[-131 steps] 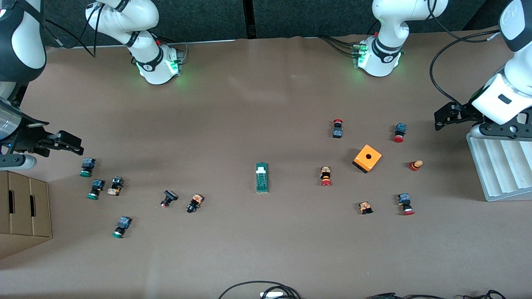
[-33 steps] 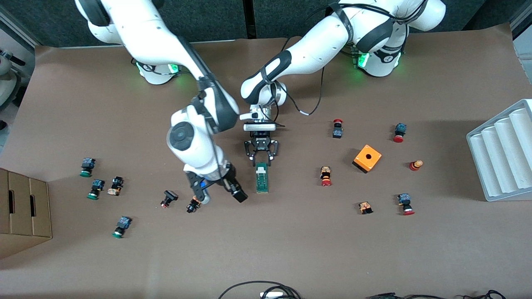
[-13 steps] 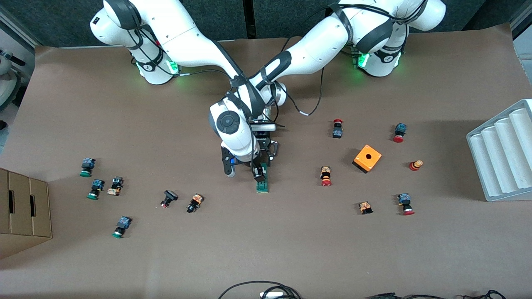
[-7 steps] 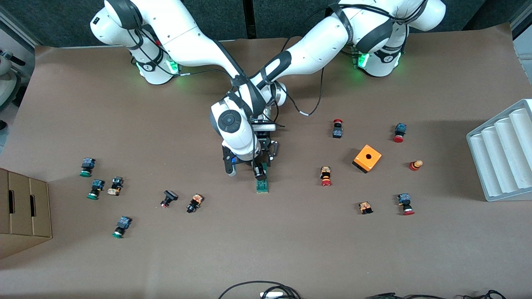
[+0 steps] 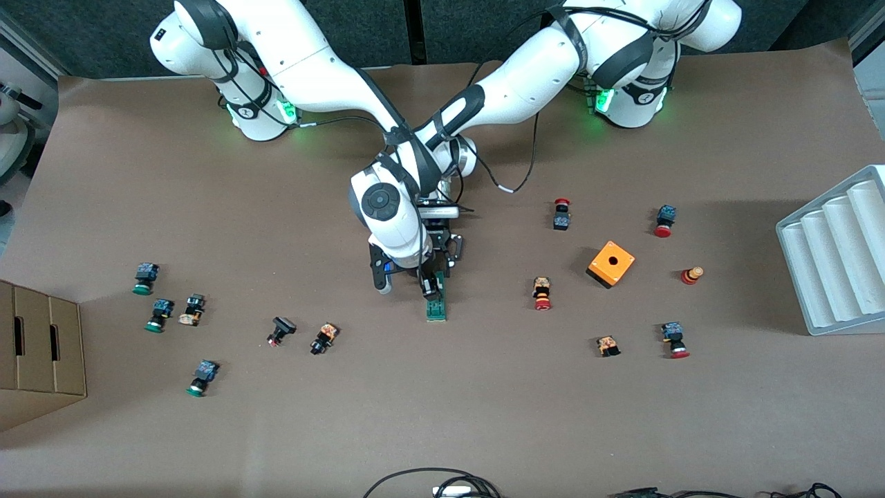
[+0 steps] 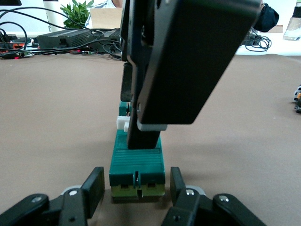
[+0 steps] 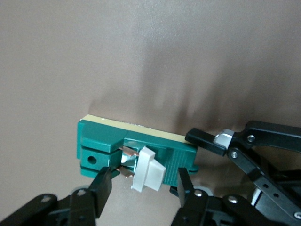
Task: Close load switch with both arms
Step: 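Close the right gripper around the white lever of the switch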
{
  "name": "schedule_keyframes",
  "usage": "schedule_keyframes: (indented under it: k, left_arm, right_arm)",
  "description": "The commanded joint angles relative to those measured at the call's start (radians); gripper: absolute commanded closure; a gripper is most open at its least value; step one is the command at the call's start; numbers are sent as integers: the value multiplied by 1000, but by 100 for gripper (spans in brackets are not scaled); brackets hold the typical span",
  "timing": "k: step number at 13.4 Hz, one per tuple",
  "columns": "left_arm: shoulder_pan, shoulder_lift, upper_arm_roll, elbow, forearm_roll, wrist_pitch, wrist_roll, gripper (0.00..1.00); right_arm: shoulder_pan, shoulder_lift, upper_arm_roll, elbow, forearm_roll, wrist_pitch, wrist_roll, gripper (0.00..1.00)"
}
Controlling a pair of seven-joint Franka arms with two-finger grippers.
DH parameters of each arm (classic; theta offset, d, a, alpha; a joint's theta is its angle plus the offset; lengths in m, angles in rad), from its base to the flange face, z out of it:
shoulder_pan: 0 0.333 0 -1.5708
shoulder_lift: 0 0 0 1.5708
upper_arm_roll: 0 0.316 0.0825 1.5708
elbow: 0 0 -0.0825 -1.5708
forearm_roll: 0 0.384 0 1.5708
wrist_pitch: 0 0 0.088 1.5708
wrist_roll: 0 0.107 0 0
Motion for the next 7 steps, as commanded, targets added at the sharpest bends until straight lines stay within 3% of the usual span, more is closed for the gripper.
schedule_keyframes:
  k: [1,4,7]
  left_arm:
    - [-14,17,8,27,18,-16,-16,35]
    - [-14,17,8,27,18,-16,-16,35]
    - [-14,17,8,25,18,-16,-16,35]
  right_arm:
    - [10,7,-4,-6,29,32,1,37]
    - [15,10,-4,-6,29,37,1,39]
    - [15,10,-4,-4,29,37,-1,52]
